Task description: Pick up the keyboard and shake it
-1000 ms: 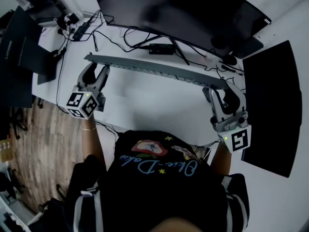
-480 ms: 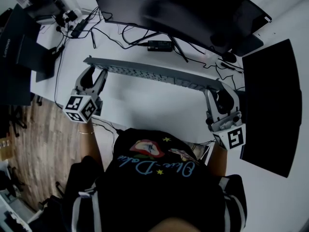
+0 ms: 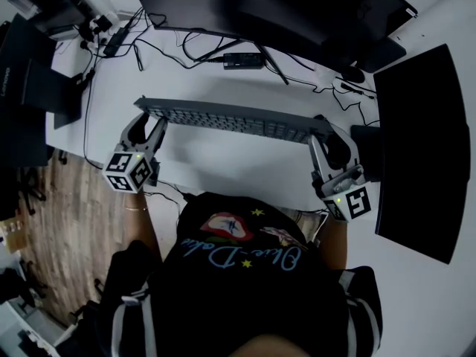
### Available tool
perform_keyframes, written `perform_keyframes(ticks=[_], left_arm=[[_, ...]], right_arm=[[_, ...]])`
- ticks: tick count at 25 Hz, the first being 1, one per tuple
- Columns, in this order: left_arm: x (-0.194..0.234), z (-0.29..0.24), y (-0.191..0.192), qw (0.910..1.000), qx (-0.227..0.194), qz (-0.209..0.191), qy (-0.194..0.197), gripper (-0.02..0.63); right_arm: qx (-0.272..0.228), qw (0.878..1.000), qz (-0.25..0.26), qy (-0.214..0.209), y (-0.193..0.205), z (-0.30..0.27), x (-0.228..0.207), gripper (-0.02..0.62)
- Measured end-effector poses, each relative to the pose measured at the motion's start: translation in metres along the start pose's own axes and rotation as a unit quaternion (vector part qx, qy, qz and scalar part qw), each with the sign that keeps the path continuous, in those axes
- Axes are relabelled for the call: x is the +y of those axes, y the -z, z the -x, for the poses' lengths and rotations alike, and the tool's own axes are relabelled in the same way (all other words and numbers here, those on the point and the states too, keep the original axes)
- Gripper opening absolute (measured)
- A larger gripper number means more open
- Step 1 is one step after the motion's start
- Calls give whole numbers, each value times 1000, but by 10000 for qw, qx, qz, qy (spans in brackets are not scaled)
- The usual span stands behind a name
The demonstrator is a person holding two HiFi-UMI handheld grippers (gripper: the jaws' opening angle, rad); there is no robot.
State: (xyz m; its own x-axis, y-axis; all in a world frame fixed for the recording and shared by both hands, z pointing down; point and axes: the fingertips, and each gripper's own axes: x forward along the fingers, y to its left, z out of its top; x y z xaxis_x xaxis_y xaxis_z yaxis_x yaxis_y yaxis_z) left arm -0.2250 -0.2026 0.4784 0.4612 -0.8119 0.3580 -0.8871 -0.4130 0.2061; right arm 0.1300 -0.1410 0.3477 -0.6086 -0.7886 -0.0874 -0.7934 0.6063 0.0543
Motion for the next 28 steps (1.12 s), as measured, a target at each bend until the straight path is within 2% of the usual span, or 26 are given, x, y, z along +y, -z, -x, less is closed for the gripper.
perform_keyframes(ticks=[13,16,22,28], left_arm=[[0,-7,62,9958,897,153,91,196],[-2,-8,74,9941,1067,165,102,196],[0,-13,83,9920,1249,130,97,195],[1,-17,94,9894,1447,80,53,192]], right_arm=[[655,9941,-806,325,65,17,-2,103],[617,9912,-1106,387,75,20,-3,103],[738,9837,-1556,520,95,22,-4,104],[1013,9780,-1718,607,119,24,-12,106]])
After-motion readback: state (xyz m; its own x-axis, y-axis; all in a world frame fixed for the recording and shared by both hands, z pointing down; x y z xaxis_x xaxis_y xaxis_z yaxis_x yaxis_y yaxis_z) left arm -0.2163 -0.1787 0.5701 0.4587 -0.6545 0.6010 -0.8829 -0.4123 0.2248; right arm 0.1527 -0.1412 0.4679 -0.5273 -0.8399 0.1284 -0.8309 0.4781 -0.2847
